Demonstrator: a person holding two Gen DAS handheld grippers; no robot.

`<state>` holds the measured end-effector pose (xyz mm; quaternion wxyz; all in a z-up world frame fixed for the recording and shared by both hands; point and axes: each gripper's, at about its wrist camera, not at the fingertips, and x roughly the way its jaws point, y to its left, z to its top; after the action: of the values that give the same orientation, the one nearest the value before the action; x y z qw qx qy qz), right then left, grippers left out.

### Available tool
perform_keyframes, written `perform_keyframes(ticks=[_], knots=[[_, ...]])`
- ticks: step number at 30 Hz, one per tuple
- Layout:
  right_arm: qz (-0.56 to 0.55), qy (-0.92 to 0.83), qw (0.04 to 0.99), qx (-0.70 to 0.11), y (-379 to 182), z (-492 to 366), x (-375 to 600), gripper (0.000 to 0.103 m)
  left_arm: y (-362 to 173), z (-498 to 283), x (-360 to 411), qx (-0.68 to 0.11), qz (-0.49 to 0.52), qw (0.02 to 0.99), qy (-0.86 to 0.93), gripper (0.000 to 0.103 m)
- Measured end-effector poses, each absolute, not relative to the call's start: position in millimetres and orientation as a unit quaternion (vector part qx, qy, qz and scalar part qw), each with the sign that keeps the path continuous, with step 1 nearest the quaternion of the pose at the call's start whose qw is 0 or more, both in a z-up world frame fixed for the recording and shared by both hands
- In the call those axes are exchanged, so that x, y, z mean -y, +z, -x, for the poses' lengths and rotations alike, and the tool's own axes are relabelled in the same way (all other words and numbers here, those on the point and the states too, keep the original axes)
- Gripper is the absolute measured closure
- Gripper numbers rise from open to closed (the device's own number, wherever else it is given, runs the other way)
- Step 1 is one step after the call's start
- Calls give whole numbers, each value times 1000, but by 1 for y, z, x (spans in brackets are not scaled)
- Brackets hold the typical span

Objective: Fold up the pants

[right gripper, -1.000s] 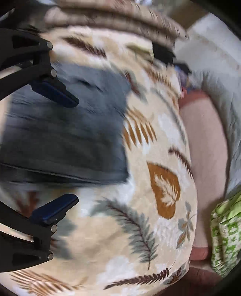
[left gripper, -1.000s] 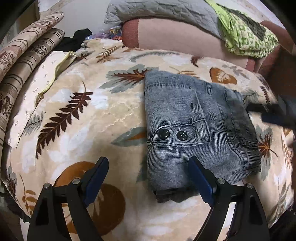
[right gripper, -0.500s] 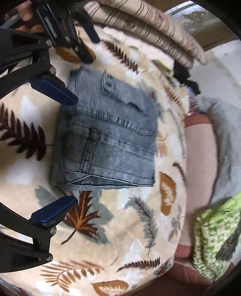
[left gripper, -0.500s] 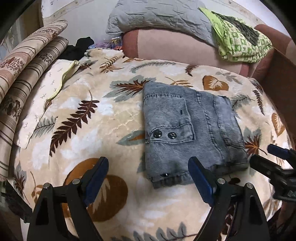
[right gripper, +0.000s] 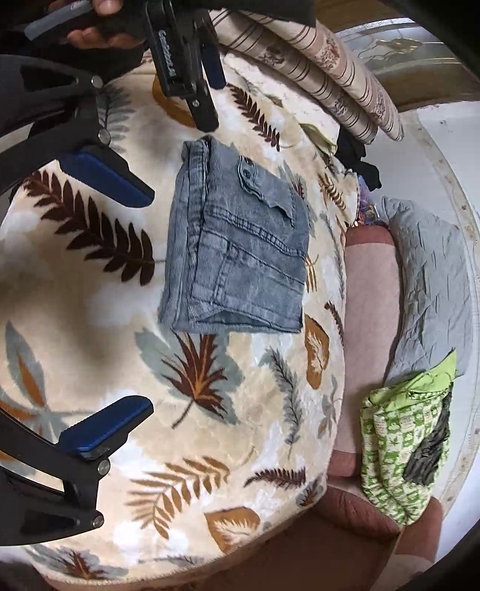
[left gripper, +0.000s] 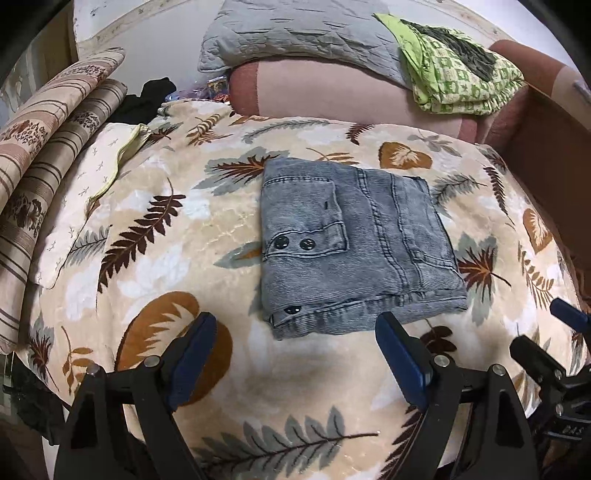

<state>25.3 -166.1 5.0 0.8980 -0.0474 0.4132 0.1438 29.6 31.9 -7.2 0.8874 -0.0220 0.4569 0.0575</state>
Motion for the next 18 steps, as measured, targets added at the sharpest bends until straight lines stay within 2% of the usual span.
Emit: perform_keyframes(ticks=[6, 9, 18], knots=[[57, 136, 896, -418, 4, -27, 166, 0, -6, -27, -24, -458, 19, 887, 50, 14], [61, 131, 894, -423, 2, -27, 167, 0, -7, -27, -20, -456, 13, 888, 49, 10], [71, 134, 893, -424, 6, -31, 165, 0, -4, -29, -14, -441, -3, 896, 51, 10]])
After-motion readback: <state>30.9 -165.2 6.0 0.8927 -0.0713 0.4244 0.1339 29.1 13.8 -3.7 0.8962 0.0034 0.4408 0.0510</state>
